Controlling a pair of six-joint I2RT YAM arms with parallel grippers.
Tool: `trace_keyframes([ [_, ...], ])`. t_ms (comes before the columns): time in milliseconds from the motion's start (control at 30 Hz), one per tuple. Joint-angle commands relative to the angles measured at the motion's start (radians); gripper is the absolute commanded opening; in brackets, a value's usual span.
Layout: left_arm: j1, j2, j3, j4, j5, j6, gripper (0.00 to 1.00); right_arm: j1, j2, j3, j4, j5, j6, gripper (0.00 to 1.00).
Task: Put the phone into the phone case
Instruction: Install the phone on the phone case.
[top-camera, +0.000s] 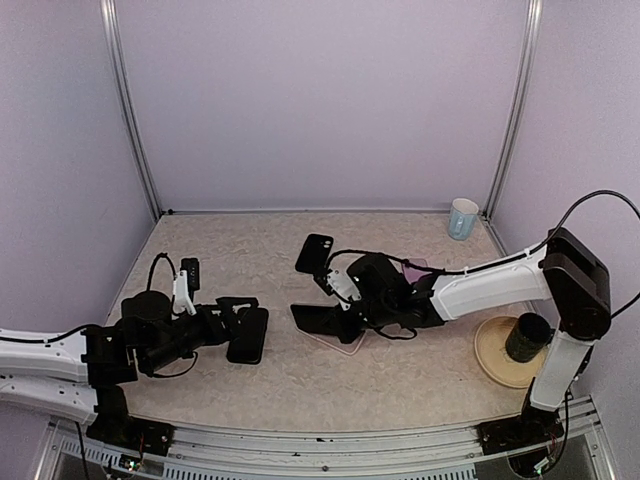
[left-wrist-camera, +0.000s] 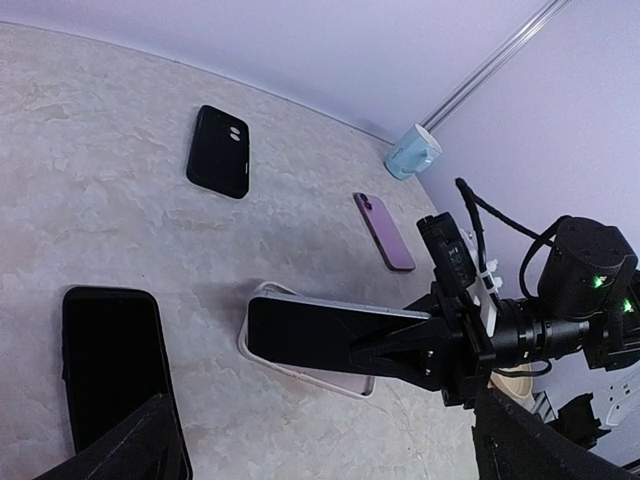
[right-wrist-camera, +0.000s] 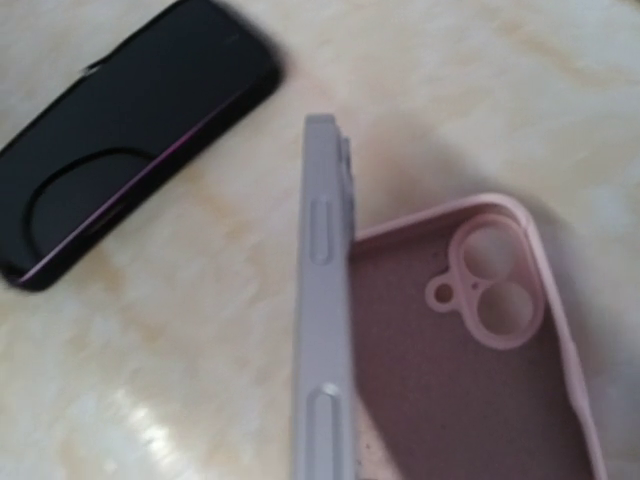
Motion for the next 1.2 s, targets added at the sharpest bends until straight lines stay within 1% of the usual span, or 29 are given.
trace_keyframes([
  [0,0.000,0.010,-0.006,0.037,0.012,0.004,0.99,0.015,-0.053,-0.042,0.002,-0.183,-0.014,0.00],
  [100,0.000,0.014,-0.010,0.043,0.017,-0.001,0.99,0.014,-0.078,-0.058,0.000,-0.193,-0.016,0.00],
  [267,0.000,0.025,-0.008,0.045,0.023,-0.010,0.99,0.011,-0.142,-0.093,0.019,-0.264,-0.016,0.00],
  [433,0.003,0.055,-0.004,0.045,0.022,-0.025,0.99,0.006,-0.193,-0.109,-0.023,-0.246,-0.008,0.00],
  [600,0.027,0.122,0.019,0.051,0.054,-0.034,0.99,-0.048,-0.278,-0.161,-0.005,-0.265,0.115,0.00],
  [767,0.047,0.248,0.077,0.059,0.080,-0.027,0.99,-0.077,-0.331,-0.191,-0.007,-0.284,0.238,0.00],
  [967,0.069,0.403,0.137,0.113,0.134,-0.011,0.99,-0.092,-0.349,-0.187,-0.062,-0.254,0.332,0.00],
  [1067,0.073,0.455,0.156,0.138,0.160,-0.008,0.99,-0.112,-0.359,-0.209,-0.040,-0.290,0.381,0.00],
  [1167,0.074,0.505,0.174,0.155,0.185,-0.009,0.99,-0.141,-0.364,-0.225,-0.037,-0.326,0.463,0.00],
])
